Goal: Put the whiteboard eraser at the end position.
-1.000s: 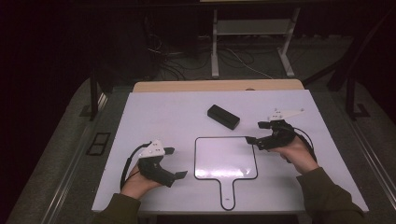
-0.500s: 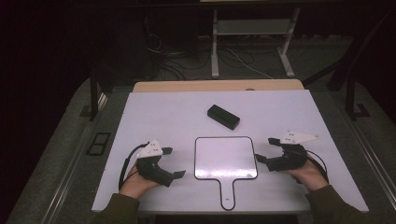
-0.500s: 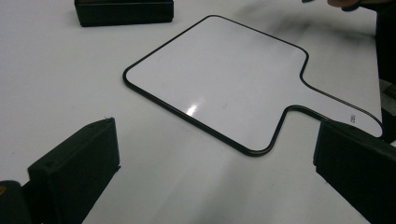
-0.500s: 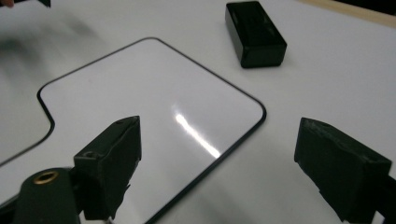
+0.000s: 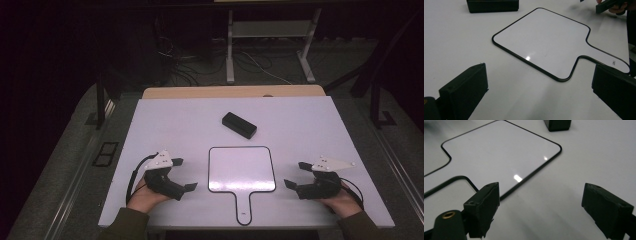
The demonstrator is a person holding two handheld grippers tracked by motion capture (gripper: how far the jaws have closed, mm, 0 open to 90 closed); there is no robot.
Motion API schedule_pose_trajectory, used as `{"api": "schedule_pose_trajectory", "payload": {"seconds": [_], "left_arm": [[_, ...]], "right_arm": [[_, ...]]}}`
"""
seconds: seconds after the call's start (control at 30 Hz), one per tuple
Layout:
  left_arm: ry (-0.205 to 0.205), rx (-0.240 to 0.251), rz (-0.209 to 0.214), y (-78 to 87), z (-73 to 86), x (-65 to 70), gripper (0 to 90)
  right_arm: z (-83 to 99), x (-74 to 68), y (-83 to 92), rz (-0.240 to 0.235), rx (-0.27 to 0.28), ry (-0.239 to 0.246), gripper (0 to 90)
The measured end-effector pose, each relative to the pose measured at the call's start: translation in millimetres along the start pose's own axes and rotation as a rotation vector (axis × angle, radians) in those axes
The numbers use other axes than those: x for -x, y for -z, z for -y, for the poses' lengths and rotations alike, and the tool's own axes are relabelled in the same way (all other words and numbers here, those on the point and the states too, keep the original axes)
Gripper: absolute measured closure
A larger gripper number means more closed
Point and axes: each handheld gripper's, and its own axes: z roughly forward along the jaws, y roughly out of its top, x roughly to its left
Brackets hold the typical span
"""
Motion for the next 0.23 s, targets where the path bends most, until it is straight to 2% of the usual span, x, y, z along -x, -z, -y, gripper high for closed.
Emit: {"api": "schedule_pose_trajectory", "payload": {"seconds": [0.23], "left_arm": [[-0.002, -0.008, -0.001, -1.4, 0.3, 0.0, 0.0]], "right_arm": [[2.1, 4.4, 3.1, 0.011, 0.015, -0.004, 13.7]]}}
